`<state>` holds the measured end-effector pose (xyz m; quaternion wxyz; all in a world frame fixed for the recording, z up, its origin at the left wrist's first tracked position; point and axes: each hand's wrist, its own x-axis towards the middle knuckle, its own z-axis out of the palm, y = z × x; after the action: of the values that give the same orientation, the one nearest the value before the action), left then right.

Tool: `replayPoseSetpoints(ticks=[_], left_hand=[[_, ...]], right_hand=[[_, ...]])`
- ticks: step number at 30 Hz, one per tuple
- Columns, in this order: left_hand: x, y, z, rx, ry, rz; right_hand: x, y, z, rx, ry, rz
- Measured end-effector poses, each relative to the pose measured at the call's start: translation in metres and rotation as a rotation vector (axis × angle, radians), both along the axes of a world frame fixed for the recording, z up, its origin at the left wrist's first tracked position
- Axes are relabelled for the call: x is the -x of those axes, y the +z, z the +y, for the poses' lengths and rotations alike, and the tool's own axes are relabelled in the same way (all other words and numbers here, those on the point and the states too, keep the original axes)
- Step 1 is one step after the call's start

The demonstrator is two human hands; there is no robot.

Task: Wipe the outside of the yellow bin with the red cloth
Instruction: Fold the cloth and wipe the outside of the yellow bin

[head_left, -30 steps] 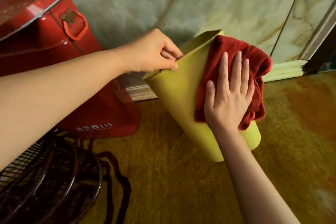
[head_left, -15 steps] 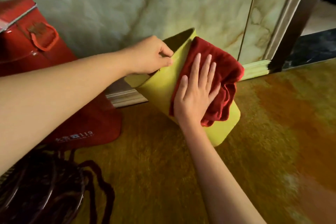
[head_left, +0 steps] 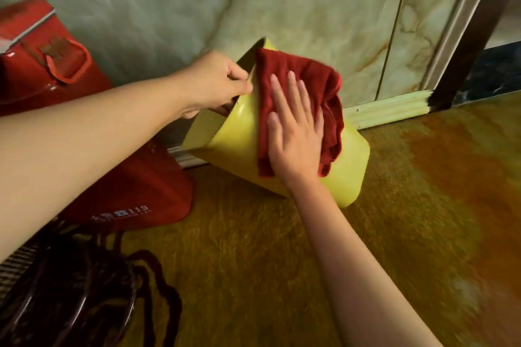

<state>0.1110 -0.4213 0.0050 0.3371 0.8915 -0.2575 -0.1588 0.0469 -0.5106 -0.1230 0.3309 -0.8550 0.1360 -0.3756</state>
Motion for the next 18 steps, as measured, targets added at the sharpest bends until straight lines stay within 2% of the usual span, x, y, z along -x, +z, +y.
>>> replayPoseSetpoints(ticks=[3, 5, 8, 11, 13, 15, 18], left_hand=[[-0.001, 0.001, 0.011, 0.077, 0.085, 0.122], [0.004, -0.003, 0.009, 0.090, 0.101, 0.132], [0.005, 0.008, -0.001, 0.059, 0.086, 0.012], [-0.002, 0.033, -0.007, 0.022, 0.091, -0.073], [0.005, 0.029, -0.009, -0.092, 0.074, -0.026], [0.017, 0.014, -0.002, -0.147, 0.049, 0.038], [0.033, 0.013, 0.028, -0.011, -0.077, 0.341]], right_hand=[[0.015, -0.038, -0.044, -0.302, -0.080, 0.178], [0.024, -0.051, -0.057, -0.478, -0.129, 0.244], [0.038, -0.049, -0.044, -0.507, -0.155, 0.213], [0.050, -0.039, -0.013, -0.439, -0.050, 0.064], [0.050, -0.029, 0.010, -0.446, 0.057, 0.009], [0.047, -0.024, 0.024, -0.536, 0.118, -0.012], [0.038, -0.025, 0.022, -0.662, 0.074, -0.039]])
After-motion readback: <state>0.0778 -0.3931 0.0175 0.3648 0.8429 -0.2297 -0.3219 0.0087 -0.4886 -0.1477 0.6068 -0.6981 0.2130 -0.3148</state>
